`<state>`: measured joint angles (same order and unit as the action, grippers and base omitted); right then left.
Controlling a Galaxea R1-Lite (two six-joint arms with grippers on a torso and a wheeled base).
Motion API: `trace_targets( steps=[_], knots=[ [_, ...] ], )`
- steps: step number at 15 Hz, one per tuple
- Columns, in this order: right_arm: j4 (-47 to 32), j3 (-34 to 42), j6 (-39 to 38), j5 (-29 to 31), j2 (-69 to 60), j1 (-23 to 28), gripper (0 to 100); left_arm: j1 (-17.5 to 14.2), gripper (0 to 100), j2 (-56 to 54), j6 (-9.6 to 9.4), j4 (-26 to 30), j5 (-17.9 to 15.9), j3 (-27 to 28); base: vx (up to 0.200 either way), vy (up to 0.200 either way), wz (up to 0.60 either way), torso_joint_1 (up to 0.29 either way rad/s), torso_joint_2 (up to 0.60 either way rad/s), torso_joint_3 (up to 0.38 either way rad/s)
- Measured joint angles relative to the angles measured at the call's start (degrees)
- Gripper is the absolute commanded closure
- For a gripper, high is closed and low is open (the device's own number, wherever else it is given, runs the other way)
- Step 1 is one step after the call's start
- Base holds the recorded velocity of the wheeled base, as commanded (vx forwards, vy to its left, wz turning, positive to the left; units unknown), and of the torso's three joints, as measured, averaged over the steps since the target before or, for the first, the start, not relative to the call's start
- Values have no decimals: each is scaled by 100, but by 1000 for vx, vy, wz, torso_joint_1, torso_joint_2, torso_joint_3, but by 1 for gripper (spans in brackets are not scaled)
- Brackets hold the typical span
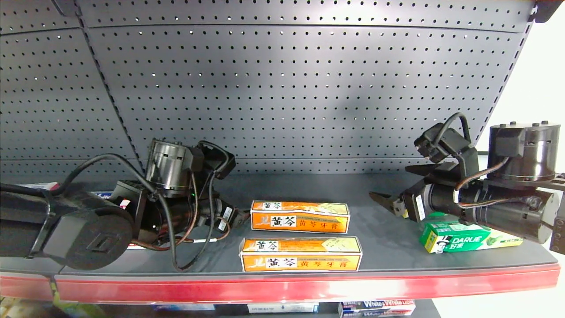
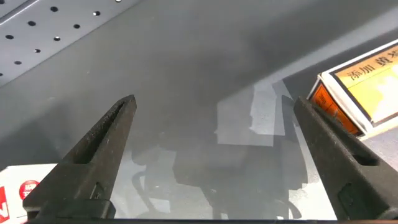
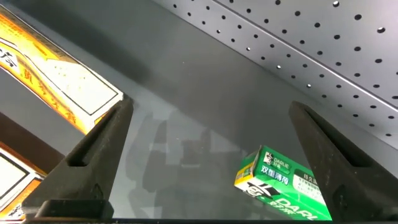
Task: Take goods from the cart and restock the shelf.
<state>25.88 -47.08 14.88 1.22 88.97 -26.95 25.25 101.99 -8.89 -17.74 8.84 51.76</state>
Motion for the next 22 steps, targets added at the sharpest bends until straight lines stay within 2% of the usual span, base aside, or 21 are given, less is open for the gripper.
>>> trace_targets(
  steps=[6, 10, 18, 22],
  knots=[
    [0, 139, 5, -7, -2, -16, 0, -34, 0, -216, 0, -5, 7, -256, 0, 0, 0, 0, 0, 0],
    [-13, 191, 11, -24, 41, -2, 0, -218, 0, -494, -4, -10, 20, -162, 0, 0, 0, 0, 0, 0],
    [-10, 194, 224, -18, 224, -68, 0, -325, 0, -1125, -4, -7, 139, -78, 0, 0, 0, 0, 0, 0],
    [-7, 139, 222, -22, 332, -66, 0, -573, 0, -1462, -2, -7, 191, -384, 0, 0, 0, 0, 0, 0]
  ],
)
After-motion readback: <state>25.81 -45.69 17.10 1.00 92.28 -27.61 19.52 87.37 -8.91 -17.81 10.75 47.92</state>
